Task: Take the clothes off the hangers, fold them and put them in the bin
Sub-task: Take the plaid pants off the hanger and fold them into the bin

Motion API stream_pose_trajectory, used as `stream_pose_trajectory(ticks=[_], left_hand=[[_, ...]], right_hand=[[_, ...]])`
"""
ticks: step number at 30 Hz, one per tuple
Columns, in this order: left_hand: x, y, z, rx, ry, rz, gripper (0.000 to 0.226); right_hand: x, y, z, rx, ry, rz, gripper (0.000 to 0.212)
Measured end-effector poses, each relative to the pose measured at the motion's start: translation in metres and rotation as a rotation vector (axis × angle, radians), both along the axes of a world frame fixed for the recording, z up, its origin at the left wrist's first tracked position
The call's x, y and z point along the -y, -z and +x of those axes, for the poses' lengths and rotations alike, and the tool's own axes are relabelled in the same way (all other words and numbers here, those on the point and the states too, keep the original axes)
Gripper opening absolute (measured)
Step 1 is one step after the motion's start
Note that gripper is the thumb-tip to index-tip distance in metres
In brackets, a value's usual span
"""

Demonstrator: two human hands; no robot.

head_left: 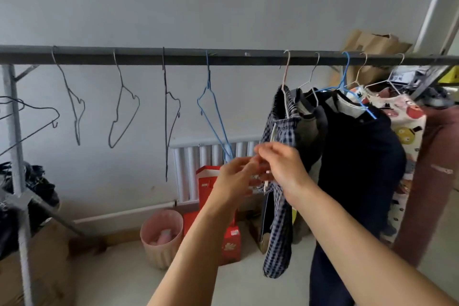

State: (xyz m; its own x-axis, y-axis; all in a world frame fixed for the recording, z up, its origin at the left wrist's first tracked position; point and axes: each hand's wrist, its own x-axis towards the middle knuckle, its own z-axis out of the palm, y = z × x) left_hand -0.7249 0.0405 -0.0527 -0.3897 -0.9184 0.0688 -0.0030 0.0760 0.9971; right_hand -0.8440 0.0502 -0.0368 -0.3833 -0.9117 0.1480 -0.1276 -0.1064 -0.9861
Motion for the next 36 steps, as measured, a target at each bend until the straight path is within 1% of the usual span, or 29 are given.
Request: stream_pose_trajectory(ticks=[3, 6, 8, 10, 11, 12, 14, 15, 16, 17, 18, 19, 20, 23, 25, 28, 30, 31, 32, 34, 36], left_hand=[[0.000, -0.023, -0.028, -0.070, -0.025, -0.040, 0.023], [0.004, -0.040, -0.048, -0.057, -0.023, -0.088, 0.030], [0.011, -0.046, -0.052, -0.029, -0.026, -0.101, 0.034], [0.020, -0.050, -0.055, 0.016, -0.033, -0.108, 0.042], [0.024, -0.052, -0.057, 0.037, -0.039, -0.114, 0.048], [0.027, -0.054, -0.060, 0.058, -0.040, -0.121, 0.053], [0.031, -0.057, -0.066, 0.098, -0.015, -0.139, 0.058], [0.032, -0.058, -0.069, 0.117, 0.003, -0.141, 0.058], [0.033, -0.060, -0.071, 0.130, 0.023, -0.143, 0.057], [0.034, -0.061, -0.073, 0.137, 0.038, -0.142, 0.055], [0.036, -0.062, -0.074, 0.146, 0.043, -0.141, 0.055], [0.038, -0.063, -0.074, 0.163, 0.041, -0.145, 0.056], [0.040, -0.062, -0.074, 0.184, 0.036, -0.156, 0.058], [0.044, -0.060, -0.071, 0.211, 0.016, -0.239, 0.066], [0.048, -0.059, -0.071, 0.256, -0.004, -0.336, 0.075], [0.047, -0.063, -0.070, 0.227, 0.048, -0.411, 0.081], [0.046, -0.068, -0.069, 0.231, 0.060, -0.499, 0.079], [0.047, -0.070, -0.067, 0.249, 0.052, -0.547, 0.077], [0.045, -0.073, -0.065, 0.281, 0.042, -0.587, 0.075], [0.043, -0.077, -0.060, 0.367, 0.012, -0.653, 0.065], [0.039, -0.078, -0.056, 0.467, -0.009, -0.695, 0.054]], right_hand=[[0.006, -0.035, -0.015, -0.125, 0.103, -0.111, 0.019], [0.020, -0.063, -0.039, -0.321, 0.246, -0.212, 0.019], [0.033, -0.074, -0.058, -0.446, 0.371, -0.216, 0.021], [0.044, -0.080, -0.071, -0.568, 0.456, -0.097, 0.026], [0.051, -0.080, -0.075, -0.624, 0.449, -0.023, 0.027], [0.057, -0.079, -0.077, -0.675, 0.421, 0.059, 0.024], [0.067, -0.078, -0.076, -0.735, 0.385, 0.213, 0.010], [0.072, -0.076, -0.077, -0.737, 0.378, 0.256, 0.007], [0.077, -0.075, -0.079, -0.718, 0.377, 0.283, 0.015], [0.080, -0.074, -0.080, -0.681, 0.377, 0.302, 0.028], [0.083, -0.073, -0.081, -0.618, 0.367, 0.300, 0.039], [0.085, -0.072, -0.083, -0.528, 0.344, 0.275, 0.045], [0.087, -0.071, -0.084, -0.445, 0.320, 0.243, 0.047], [0.087, -0.068, -0.083, -0.297, 0.304, 0.144, 0.043], [0.084, -0.071, -0.084, -0.273, 0.312, 0.086, 0.033], [0.078, -0.084, -0.082, -0.252, 0.304, 0.030, 0.025], [0.071, -0.089, -0.080, -0.216, 0.261, 0.061, 0.017], [0.069, -0.090, -0.078, -0.208, 0.232, 0.074, 0.017], [0.066, -0.089, -0.079, -0.194, 0.206, 0.082, 0.017], [0.056, -0.085, -0.078, -0.142, 0.156, 0.075, 0.009], [0.048, -0.081, -0.077, -0.113, 0.121, 0.068, 0.012]])
